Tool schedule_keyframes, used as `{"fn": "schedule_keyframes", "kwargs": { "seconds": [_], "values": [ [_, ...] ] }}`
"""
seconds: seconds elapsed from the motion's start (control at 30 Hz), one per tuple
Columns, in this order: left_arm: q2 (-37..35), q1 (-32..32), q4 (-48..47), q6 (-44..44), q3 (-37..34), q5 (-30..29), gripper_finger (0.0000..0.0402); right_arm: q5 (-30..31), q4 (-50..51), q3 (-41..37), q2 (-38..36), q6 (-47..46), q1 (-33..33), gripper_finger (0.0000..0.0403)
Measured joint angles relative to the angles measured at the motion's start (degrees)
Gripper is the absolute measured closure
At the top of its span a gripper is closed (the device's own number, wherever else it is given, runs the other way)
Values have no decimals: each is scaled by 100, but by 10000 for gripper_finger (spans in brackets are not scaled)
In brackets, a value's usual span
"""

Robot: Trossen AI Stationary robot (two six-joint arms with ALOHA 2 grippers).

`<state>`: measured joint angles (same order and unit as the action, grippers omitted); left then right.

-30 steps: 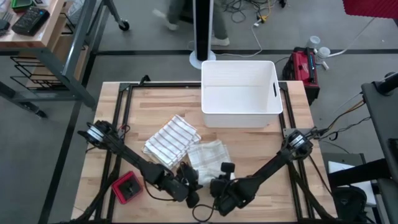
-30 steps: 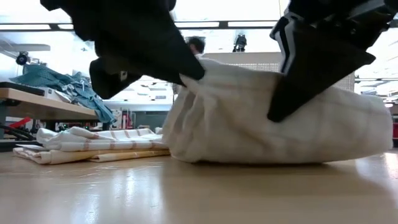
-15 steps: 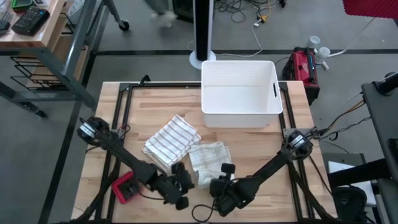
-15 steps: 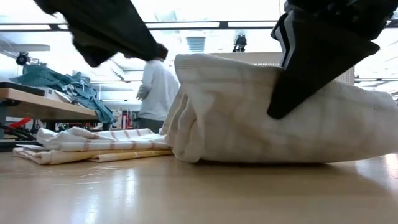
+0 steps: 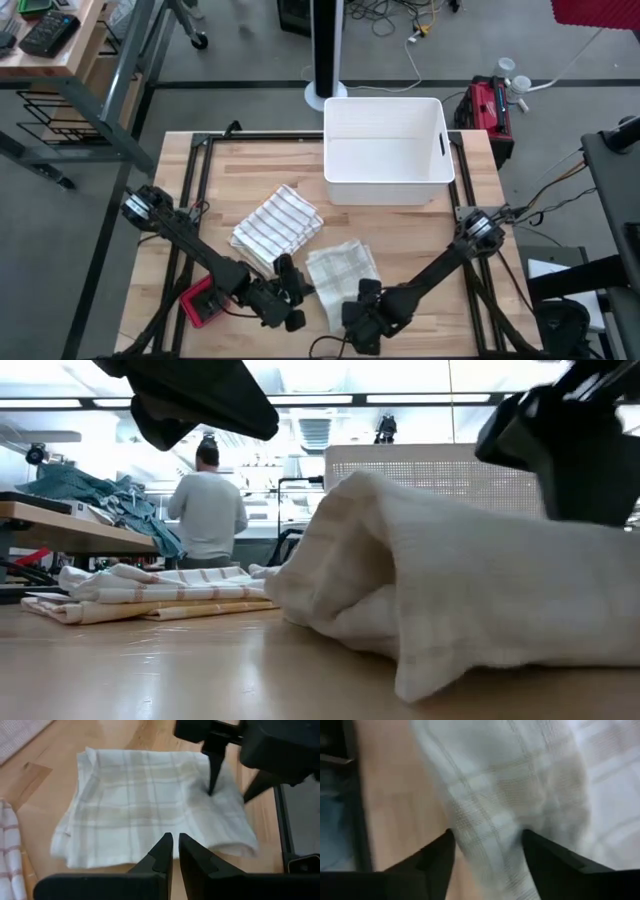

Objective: Fold towel
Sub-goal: Fold the light gray patterned towel

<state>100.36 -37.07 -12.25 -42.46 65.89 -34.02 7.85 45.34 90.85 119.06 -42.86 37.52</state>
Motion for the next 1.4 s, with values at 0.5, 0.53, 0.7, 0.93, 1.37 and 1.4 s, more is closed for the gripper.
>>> {"fn": "schedule_keyframes", "kwargs": {
  "seconds": [0.5, 0.53, 0.7, 0.93, 1.37, 1.4],
  "values": [
    [865, 105, 1950, 1636, 0, 673, 381, 921, -185, 0, -877, -412, 382, 186],
    [962, 149, 2057, 1708, 0, 675, 381, 1218, -159, 0, -941, -481, 401, 201],
    [1381, 414, 2112, 1680, -2, 708, 381, 1767, -17, -84, -972, -871, 326, 296],
    [1512, 765, 2121, 1593, -2, 743, 381, 1489, -74, -201, -455, -1190, 188, 395],
    [1455, 1144, 1148, 1606, 0, 776, 381, -69, -145, -203, 53, -1291, 210, 402],
    [1455, 1171, 1128, 1623, 2, 783, 381, -45, -126, -203, 40, -1315, 221, 402]
  ]
}}
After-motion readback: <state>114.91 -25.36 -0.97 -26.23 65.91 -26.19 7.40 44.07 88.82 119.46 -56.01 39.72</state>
